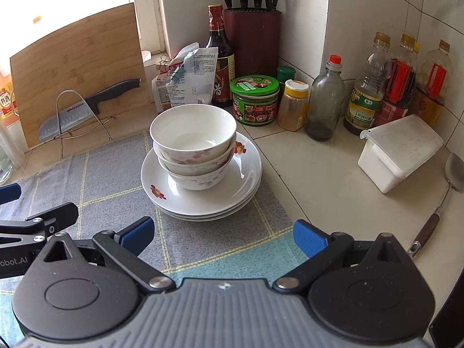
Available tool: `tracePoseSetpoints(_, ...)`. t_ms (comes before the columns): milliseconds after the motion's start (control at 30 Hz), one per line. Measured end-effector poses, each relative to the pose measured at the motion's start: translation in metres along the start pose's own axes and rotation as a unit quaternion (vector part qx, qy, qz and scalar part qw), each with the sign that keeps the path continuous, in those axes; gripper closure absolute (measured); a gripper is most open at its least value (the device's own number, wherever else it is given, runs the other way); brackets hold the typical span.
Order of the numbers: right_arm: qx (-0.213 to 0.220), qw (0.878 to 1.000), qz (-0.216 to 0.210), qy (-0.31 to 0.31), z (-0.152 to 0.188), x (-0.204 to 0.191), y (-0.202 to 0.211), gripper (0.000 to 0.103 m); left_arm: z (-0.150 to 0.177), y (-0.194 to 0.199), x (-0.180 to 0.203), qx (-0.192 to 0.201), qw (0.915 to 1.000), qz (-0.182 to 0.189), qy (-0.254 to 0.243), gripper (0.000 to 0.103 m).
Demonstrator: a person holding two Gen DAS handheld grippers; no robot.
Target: Organize plates and bowls
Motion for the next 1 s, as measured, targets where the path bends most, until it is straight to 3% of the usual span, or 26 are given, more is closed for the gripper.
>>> tracePoseSetpoints(1000, -0.005, 1.0, 0.008, 0.007, -0.0052, -0.0001, -0.0021, 0.0, -0.0067, -0.0046, 0.0037, -0.001, 0.9999, 0.013, -0.005, 0.001)
Point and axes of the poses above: each gripper's, at about its wrist camera, not at the fingertips, and y roughly against the way its jaws point, x to its right, z to its underside, the point moved 3 cm from there along -y, roughly the way its jaws point, and after that the axes turned 6 degrees about -y, right-handed, at the moved point
